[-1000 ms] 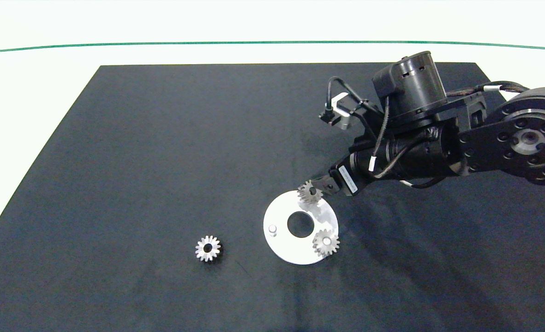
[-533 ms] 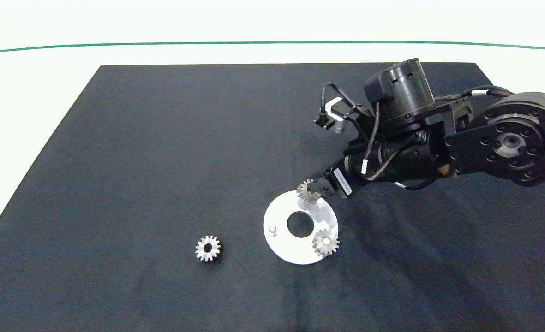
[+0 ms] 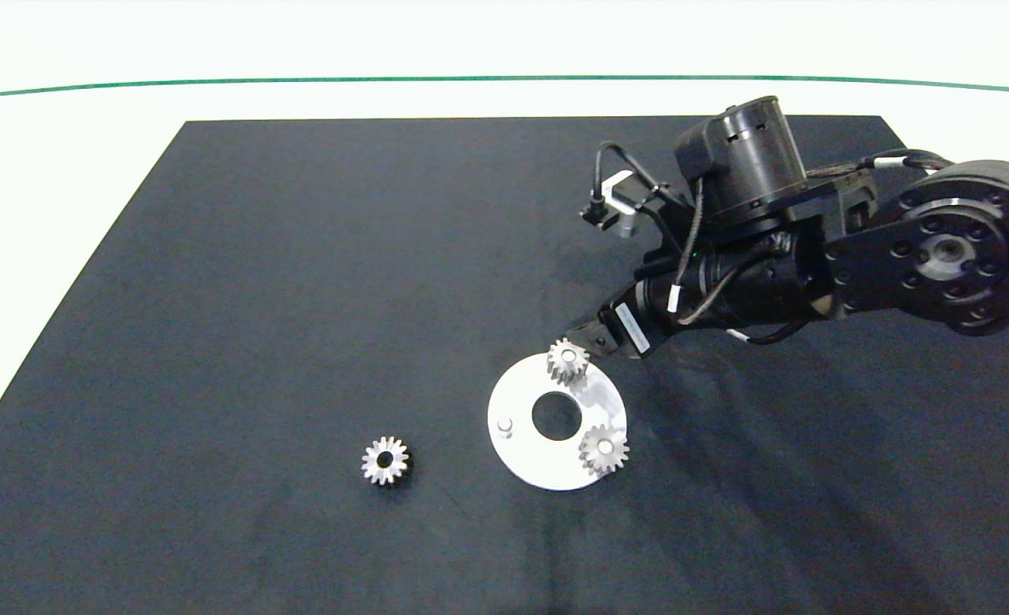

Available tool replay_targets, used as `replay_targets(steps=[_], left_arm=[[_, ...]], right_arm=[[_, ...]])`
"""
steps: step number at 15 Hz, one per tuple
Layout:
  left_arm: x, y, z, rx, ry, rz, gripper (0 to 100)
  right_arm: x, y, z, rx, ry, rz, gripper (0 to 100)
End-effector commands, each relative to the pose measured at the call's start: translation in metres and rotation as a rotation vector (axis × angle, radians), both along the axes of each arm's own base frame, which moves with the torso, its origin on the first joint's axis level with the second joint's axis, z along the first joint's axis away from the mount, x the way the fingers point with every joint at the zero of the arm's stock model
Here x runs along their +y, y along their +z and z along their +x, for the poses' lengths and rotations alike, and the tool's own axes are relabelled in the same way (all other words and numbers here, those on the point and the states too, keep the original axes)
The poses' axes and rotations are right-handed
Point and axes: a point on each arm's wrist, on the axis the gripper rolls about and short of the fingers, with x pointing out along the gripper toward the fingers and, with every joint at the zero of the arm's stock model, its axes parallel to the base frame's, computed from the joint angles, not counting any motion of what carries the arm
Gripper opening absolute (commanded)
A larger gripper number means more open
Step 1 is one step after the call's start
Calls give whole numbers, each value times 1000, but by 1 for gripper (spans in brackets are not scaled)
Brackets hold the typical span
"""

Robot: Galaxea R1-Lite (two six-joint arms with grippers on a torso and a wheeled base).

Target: Install three planetary gears onto the carrier pins

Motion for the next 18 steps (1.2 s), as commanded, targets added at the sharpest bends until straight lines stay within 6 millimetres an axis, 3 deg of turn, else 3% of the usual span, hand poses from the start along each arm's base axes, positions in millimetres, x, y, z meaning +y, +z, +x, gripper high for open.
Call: replay_targets(steps=[1, 2, 4, 7, 9, 10, 11, 12, 13, 15, 18], left_arm=[[0, 0, 1, 9, 0, 1, 100], [0, 0, 1, 8, 0, 1, 100], [0, -1, -2, -6, -7, 0, 100], [2, -3, -5, -28, -70, -6, 100], [2, -5, -1, -4, -69, -2, 100], [1, -9, 8, 40, -67, 14, 100], [0, -10, 12, 52, -69, 34, 100], [-2, -13, 27, 73, -85, 118, 100], [-3, -12, 37, 82, -95, 148, 100], [-6, -10, 57, 153, -122, 162, 100], [-8, -10, 75, 217, -138, 212, 100]], right_arm=[[-30, 33, -33, -60, -15, 42, 100], [-41, 36, -42, -67, -29, 46, 100], [-82, 33, -68, -61, -113, 53, 100], [-140, 41, -137, -176, -225, 116, 100], [-163, 46, -180, -266, -273, 147, 100], [-181, 41, -215, -339, -337, 153, 100], [-186, 36, -226, -358, -359, 152, 100], [-200, 20, -256, -406, -404, 161, 100], [-208, 9, -274, -431, -418, 164, 100], [-221, -18, -304, -442, -471, 157, 100], [-227, -48, -329, -491, -531, 173, 100]])
